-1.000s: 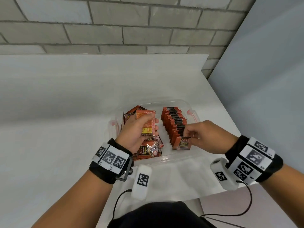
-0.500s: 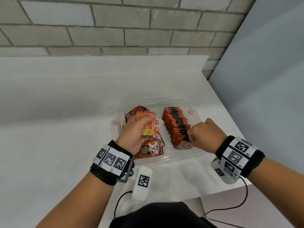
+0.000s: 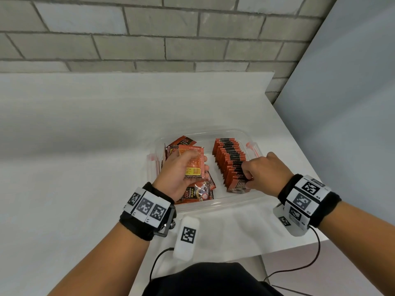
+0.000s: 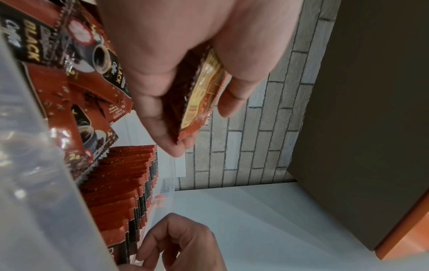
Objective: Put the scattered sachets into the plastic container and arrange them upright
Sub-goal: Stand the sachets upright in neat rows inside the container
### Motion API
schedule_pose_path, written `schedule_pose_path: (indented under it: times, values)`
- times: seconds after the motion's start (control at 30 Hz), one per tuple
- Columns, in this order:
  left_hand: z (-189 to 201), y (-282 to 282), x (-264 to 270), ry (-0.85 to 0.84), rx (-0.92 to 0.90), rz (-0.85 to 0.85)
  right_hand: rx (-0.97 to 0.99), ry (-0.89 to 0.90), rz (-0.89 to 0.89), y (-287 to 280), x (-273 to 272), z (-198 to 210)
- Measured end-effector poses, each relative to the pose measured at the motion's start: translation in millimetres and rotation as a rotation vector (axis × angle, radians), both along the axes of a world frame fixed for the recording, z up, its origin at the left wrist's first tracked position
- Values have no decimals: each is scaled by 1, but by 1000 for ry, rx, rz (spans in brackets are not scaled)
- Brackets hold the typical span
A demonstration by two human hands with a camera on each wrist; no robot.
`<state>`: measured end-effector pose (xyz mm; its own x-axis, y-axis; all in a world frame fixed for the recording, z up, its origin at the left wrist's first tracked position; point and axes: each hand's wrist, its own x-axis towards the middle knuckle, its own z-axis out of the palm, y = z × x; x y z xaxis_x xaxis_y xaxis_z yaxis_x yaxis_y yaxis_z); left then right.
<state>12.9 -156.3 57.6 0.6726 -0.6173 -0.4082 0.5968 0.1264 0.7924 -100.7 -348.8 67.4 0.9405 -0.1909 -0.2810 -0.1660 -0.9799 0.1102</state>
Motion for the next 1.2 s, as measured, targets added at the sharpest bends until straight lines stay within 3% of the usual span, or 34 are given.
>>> schedule_pose_path:
  times: [0.17,0.27,0.43,0.57,0.7,0.83,0.97,1.03,1.13,1.2]
  values:
    - [0,-1,-1,74,-20,-4,56,-25,-35,-2,-2,4]
    - [0,-2,-1,13,4,-81,176,-44,-79,-4,-5,10]
    - [0,-7,-4,-123,52,-195,718,-289,-287,-1,-3,25]
    - [5,-15,-9,-246,72,-257,946,-340,-302,12,6,38]
    - [15,-21,-9,-194,20,-235,933,-492,-267,11,9,41]
    - [19,-24,-3,32,9,-168,797,-781,-158,11,5,43]
    - [23,-28,-4,11,-89,-156,754,-622,-47,14,-1,34]
    - [23,-30,-4,-28,-91,-103,810,-555,-142,12,-3,32]
    - [23,-34,-4,-34,-115,-37,1073,-517,-395,11,-5,37]
    - [23,-38,-5,-25,-126,-22,1156,-480,-468,9,-5,41]
